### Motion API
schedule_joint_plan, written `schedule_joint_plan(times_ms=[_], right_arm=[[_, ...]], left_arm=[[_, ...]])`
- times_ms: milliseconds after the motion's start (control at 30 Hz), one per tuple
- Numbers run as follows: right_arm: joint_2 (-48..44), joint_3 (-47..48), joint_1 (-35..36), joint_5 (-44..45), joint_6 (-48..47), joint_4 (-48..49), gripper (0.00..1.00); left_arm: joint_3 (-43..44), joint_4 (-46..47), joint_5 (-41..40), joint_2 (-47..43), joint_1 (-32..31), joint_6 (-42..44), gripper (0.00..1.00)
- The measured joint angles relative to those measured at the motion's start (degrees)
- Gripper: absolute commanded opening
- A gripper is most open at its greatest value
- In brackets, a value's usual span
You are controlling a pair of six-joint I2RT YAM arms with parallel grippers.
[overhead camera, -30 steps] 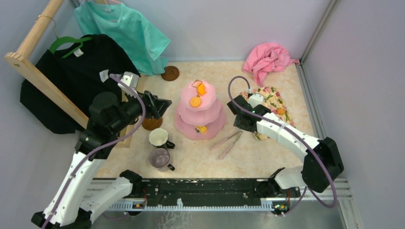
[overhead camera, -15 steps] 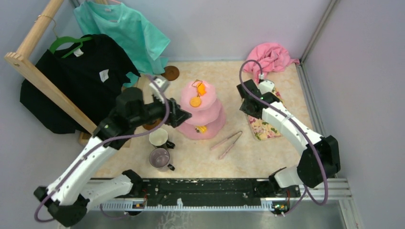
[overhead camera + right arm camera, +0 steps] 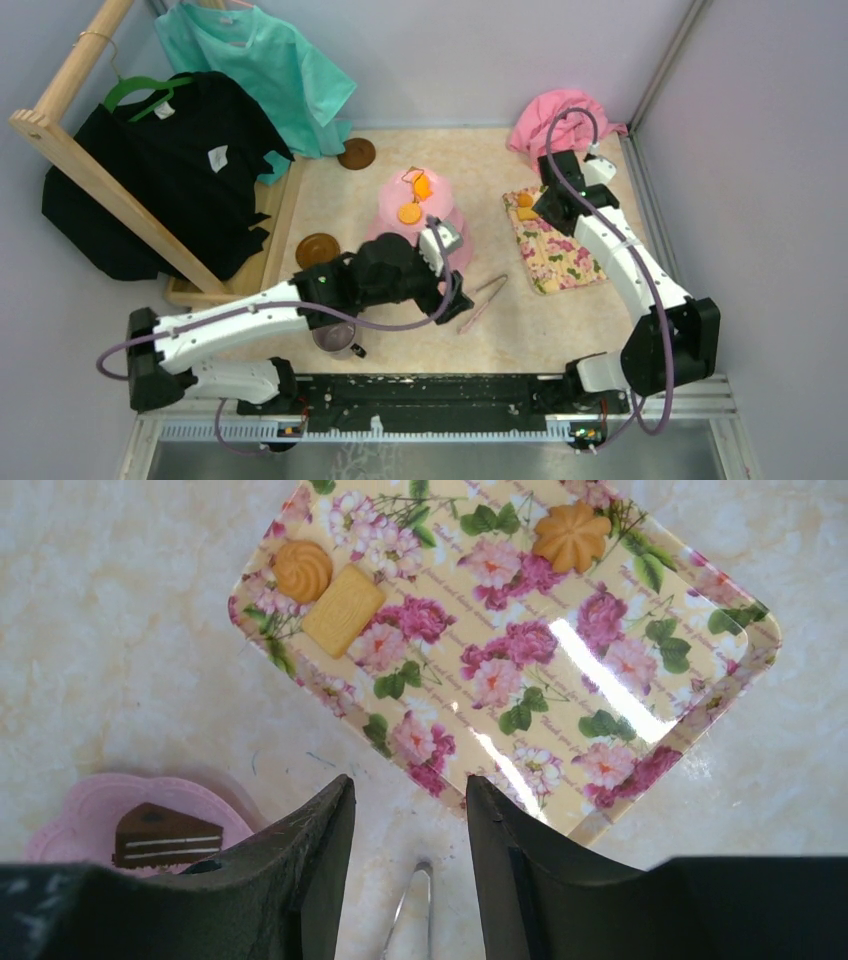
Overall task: Serve the afternoon tea
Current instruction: Adjust the clamp at the center of the board.
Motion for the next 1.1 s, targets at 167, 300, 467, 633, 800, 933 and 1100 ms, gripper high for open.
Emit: schedule_joint_plan(times_ms=[167,300,467,633,800,933,1100], right_arm=[[-1.4,-0.7,-2.5,-1.6,0.0,2.2,0.45],[-1.5,-0.7,-2.8,-2.4,-0.3,3.4,0.45],[-1.7,-0.7,-2.9,-2.6,-1.6,3.6,0.45],[-3.8,-0.7,-2.9,-3.5,-2.6,3.7,0.45],[-6.5,-0.7,-2.9,-3.8,-3.3,3.8,0.45],[-7.6,-1.2,-2.9,-4.0,-4.0,4.0,0.45],[-8.0,-2.0,-2.9,-4.6,-4.5,4.4,0.45]], left_arm=[[-3.3,3.8,-7.1,7.9,-7.1,-0.7,0.76],[-5.0,4.7,-11.5,13.8,-8.3,-1.7,0.76],[-5.5,7.3,-15.6,19.2,-8.3,-2.3,0.76],[-5.5,10.6,-17.3,23.9,-8.3,-2.1,0.74],[-5.5,12.2,-17.7,28.4,-8.3,-2.0,0.73],[-5.1,12.8,-18.5,30.7,-8.3,-1.9,0.71],[-4.1,12.9,-19.3,33.2,-8.3,-1.7,0.66]])
